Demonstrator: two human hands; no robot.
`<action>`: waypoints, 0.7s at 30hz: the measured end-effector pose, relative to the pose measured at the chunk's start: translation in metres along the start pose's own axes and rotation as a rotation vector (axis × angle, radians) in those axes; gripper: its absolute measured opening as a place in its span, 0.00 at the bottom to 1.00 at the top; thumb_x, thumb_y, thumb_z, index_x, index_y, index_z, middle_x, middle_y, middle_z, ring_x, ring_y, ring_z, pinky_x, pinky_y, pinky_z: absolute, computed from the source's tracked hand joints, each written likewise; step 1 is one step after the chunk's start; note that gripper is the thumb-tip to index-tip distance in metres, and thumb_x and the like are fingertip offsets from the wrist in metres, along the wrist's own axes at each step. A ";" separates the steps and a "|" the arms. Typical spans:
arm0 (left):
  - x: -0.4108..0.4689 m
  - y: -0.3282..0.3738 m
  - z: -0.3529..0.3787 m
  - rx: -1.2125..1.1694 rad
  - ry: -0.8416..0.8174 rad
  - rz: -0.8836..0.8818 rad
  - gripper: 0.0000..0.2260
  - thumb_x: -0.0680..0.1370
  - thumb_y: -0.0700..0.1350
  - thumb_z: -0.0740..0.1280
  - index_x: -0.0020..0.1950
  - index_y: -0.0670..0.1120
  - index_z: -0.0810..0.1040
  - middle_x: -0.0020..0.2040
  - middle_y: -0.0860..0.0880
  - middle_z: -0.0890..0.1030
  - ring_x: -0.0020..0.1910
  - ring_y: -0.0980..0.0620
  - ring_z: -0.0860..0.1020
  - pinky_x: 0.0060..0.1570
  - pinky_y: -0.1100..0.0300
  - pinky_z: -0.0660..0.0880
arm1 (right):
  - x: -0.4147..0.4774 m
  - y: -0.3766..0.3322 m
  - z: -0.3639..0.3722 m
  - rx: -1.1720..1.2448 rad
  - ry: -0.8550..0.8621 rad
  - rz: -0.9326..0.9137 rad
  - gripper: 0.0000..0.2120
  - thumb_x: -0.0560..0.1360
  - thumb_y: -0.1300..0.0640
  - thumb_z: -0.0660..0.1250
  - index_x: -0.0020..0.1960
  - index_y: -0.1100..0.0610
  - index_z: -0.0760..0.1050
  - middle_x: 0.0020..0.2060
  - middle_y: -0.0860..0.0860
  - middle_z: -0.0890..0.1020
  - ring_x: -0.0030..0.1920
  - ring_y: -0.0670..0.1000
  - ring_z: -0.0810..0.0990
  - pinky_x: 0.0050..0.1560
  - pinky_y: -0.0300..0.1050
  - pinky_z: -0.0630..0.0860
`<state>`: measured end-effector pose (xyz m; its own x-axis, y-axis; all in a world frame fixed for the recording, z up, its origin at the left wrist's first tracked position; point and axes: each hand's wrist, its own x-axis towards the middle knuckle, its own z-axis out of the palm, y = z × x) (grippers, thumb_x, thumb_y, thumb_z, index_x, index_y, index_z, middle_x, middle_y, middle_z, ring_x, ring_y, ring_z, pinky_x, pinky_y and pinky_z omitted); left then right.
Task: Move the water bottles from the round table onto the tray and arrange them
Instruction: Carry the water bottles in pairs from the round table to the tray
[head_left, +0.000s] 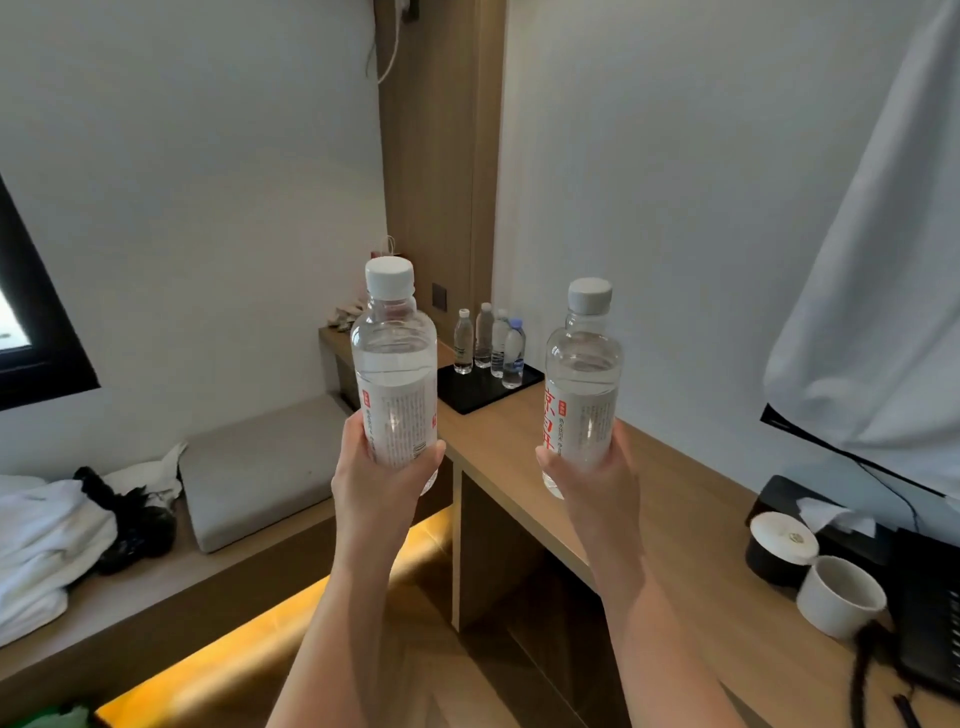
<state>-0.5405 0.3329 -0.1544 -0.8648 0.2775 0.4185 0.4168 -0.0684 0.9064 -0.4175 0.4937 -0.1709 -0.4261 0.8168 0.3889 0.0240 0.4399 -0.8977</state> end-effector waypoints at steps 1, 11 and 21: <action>0.012 -0.007 0.000 -0.005 -0.013 0.009 0.29 0.69 0.46 0.77 0.64 0.57 0.66 0.53 0.62 0.73 0.53 0.63 0.74 0.35 0.77 0.73 | 0.007 0.001 0.011 0.012 0.007 -0.001 0.32 0.68 0.46 0.75 0.68 0.45 0.66 0.56 0.45 0.76 0.55 0.44 0.76 0.36 0.22 0.72; 0.087 -0.082 0.005 0.001 -0.083 -0.052 0.30 0.70 0.45 0.76 0.67 0.54 0.67 0.55 0.60 0.74 0.56 0.60 0.74 0.36 0.74 0.75 | 0.068 0.034 0.096 0.058 -0.016 0.083 0.32 0.66 0.44 0.74 0.66 0.41 0.66 0.56 0.45 0.76 0.55 0.45 0.77 0.38 0.33 0.77; 0.187 -0.162 0.059 0.029 -0.068 -0.155 0.30 0.67 0.48 0.78 0.62 0.60 0.66 0.52 0.63 0.74 0.53 0.62 0.74 0.33 0.73 0.74 | 0.165 0.096 0.182 0.145 0.009 0.185 0.31 0.68 0.52 0.78 0.62 0.34 0.66 0.52 0.35 0.75 0.53 0.39 0.75 0.40 0.30 0.72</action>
<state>-0.7537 0.4521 -0.2260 -0.8987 0.3469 0.2684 0.2888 0.0072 0.9574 -0.6500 0.6027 -0.2305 -0.4187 0.8820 0.2162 -0.0291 0.2249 -0.9739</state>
